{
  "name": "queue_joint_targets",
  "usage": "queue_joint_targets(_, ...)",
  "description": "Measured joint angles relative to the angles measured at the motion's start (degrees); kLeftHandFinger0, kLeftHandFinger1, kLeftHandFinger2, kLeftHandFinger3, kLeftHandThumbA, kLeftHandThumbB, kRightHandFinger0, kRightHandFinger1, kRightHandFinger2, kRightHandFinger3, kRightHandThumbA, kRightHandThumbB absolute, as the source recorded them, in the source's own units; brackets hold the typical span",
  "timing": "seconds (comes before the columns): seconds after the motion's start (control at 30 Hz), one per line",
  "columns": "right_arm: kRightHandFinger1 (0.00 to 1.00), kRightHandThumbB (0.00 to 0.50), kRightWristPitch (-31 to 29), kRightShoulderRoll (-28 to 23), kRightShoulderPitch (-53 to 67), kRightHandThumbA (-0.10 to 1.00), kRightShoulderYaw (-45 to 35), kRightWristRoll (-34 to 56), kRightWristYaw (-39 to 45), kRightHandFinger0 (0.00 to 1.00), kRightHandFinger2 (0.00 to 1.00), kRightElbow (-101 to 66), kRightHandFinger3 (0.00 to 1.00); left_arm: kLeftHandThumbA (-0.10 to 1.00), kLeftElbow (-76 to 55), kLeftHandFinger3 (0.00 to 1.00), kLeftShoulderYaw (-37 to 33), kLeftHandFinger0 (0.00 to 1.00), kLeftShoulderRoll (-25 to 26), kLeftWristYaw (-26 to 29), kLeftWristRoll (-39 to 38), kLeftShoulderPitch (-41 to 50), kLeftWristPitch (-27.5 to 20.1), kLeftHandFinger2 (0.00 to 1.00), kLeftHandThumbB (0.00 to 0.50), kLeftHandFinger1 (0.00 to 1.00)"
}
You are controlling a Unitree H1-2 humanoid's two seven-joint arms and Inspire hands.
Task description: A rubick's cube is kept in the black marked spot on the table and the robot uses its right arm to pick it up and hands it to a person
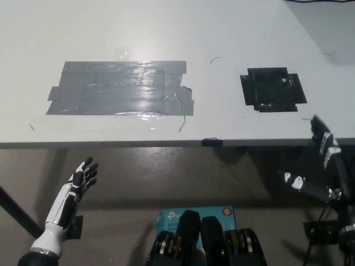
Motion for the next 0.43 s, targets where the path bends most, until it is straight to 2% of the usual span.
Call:
queue_joint_targets(0.13,1.0,0.254,-0.5,0.07,0.01,0.92,-0.49,1.48,1.27,1.0,1.0,4.89,1.0,1.0,-0.01,1.0,-0.01,1.0,-0.01,0.0,0.05,0.0,-0.14,1.0,0.202,1.0)
queue_joint_targets(0.27,1.0,0.256,-1.33,0.08,-0.04,0.92,-0.62,2.67,2.6,1.0,1.0,6.33,1.0,1.0,-0.06,1.0,-0.05,1.0,-0.01,0.01,0.22,0.0,-0.44,1.0,0.22,1.0)
queue_joint_targets(0.43,1.0,0.256,-2.33,0.11,-0.05,0.92,-0.62,3.29,3.86,1.0,1.0,6.57,1.0,1.0,-0.19,1.0,-0.05,1.0,-0.01,0.0,0.23,0.0,-0.43,1.0,0.218,1.0)
